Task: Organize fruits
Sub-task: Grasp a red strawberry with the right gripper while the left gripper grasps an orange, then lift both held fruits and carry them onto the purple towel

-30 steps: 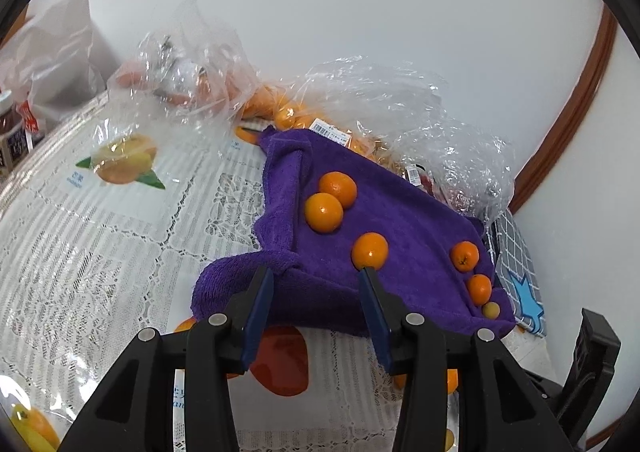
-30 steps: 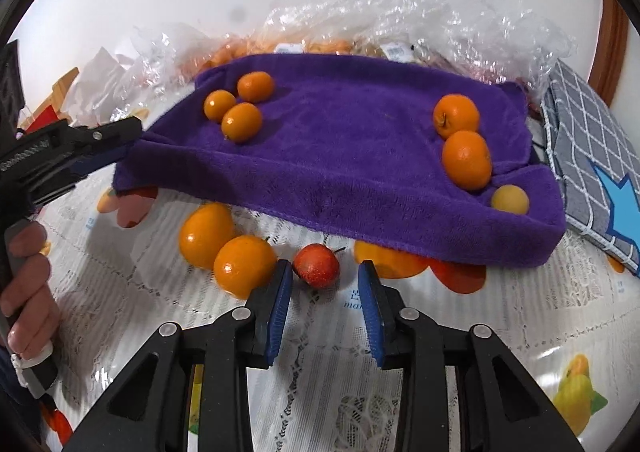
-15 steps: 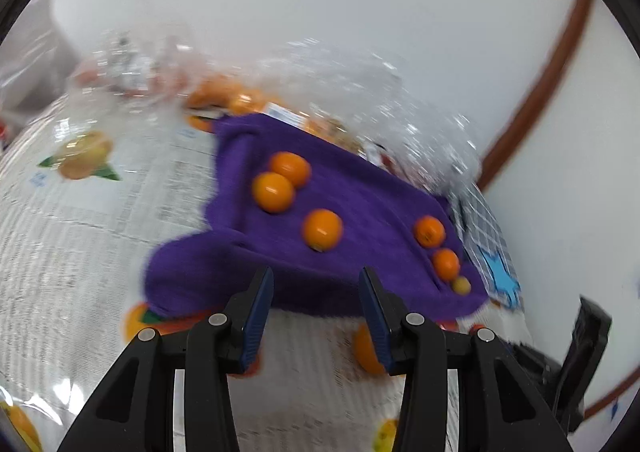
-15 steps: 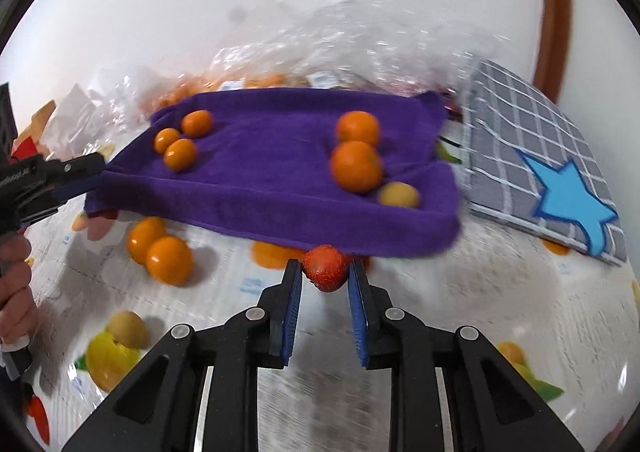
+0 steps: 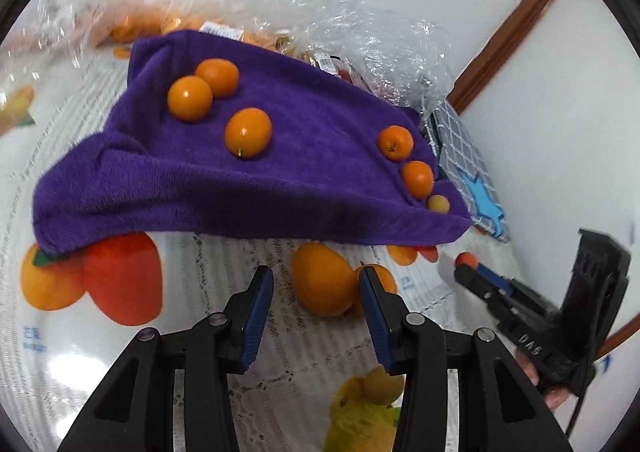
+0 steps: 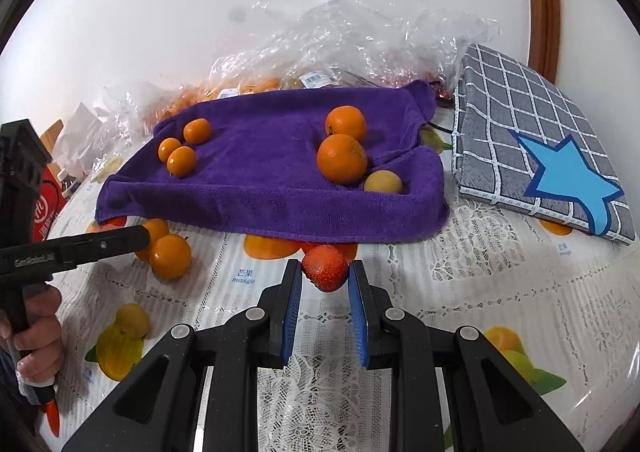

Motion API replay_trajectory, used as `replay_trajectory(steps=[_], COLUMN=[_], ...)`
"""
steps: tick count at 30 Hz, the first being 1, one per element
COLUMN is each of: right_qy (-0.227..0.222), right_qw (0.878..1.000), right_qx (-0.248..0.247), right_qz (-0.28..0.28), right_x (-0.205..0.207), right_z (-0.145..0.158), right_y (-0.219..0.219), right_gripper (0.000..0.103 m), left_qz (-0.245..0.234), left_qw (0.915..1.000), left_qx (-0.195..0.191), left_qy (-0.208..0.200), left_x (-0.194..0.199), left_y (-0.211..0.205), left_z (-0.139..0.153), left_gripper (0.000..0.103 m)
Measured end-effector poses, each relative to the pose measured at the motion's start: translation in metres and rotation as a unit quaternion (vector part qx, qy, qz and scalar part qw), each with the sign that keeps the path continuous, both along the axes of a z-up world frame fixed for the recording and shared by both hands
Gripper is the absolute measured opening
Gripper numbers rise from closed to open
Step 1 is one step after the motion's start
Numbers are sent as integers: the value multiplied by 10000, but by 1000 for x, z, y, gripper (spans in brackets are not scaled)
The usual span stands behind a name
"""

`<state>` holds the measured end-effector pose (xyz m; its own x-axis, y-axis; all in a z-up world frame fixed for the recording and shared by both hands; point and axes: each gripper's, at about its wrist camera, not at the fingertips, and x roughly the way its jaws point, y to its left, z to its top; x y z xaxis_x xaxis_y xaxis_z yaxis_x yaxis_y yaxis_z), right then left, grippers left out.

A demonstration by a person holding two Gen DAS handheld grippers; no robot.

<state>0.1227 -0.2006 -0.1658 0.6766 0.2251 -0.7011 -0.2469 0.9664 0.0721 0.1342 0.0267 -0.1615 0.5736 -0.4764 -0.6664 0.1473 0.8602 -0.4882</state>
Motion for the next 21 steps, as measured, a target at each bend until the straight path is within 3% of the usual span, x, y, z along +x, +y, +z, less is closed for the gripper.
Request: replay_trajectory(steps=[8, 11, 16, 21], right_qy=[19, 21, -3, 15], right_qw=[9999, 10000, 10000, 10000], right_qx=[-98, -7, -22, -43], right_qz=[75, 25, -14, -58], right_x=[0, 1, 0, 1], right_z=[-1, -1, -1, -1], right_y=[4, 0, 1, 1], right_gripper=[24, 24, 24, 24], left_qz=[-48, 186, 692, 590], left_qw=[9999, 9997, 9925, 9918], left_qx=[-142, 111, 1000, 1128], left_qy=[40, -151, -152, -62], left_x=[3, -3, -9, -7], left_y=[-1, 5, 12, 11], left_z=[-3, 3, 10, 9], left_gripper=[33, 33, 33, 33])
